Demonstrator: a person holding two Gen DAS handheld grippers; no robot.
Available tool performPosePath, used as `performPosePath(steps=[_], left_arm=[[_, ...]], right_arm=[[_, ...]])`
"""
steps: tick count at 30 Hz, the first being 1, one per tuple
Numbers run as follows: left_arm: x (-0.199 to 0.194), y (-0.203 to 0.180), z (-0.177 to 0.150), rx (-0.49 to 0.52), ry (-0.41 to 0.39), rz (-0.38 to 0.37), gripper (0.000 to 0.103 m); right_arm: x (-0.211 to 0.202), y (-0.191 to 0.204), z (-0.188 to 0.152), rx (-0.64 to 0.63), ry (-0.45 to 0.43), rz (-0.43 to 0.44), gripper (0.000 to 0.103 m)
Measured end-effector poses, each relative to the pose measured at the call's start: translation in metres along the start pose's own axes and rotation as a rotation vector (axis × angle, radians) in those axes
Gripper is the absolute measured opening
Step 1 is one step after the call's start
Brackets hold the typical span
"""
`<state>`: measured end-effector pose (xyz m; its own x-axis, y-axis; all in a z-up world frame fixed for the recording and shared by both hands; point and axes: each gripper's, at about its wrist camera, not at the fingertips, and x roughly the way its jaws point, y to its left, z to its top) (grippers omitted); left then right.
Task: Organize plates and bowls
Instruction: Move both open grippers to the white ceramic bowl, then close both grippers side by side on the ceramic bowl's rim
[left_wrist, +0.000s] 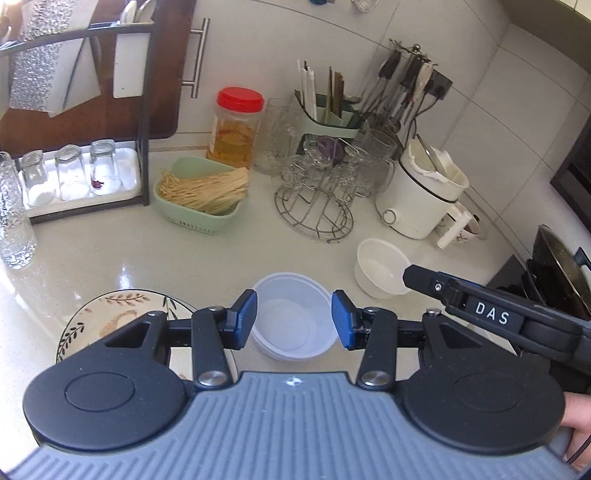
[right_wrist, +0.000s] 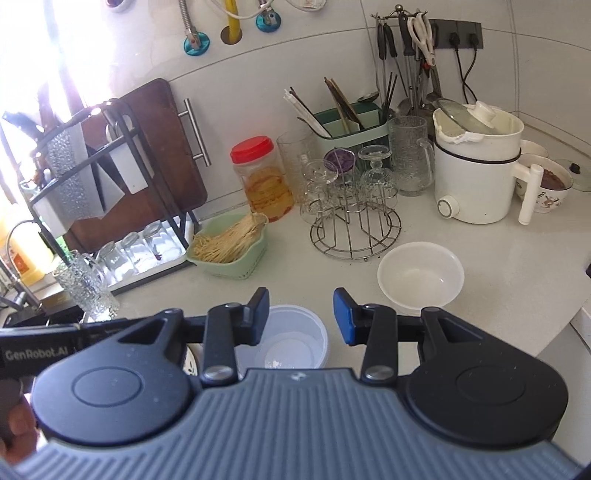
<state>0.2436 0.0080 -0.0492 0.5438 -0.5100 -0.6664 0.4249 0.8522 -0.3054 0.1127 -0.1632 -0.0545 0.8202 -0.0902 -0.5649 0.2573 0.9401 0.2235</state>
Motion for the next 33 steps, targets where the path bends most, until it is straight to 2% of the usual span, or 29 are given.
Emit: performPosePath(steps=[9,18,33], left_arm=[[0.018,-0.002,0.003,0.054,0.059,-0.085,0.050],[0.063,-0.023,0.010,0.091,0.125,-0.113,0.050],[0.177,-0.076,0.044,0.047,0.193,-0.033,0.050]], right_arm=[[-0.006,-0.004,-0.010,0.072,0.001,-0.102,0.042],[0.001,-0.041,-0.011,0.139,0.033,-0.170,0.042],[0.063,-0.142,0.025,0.126,0.126,-0.171,0.042]])
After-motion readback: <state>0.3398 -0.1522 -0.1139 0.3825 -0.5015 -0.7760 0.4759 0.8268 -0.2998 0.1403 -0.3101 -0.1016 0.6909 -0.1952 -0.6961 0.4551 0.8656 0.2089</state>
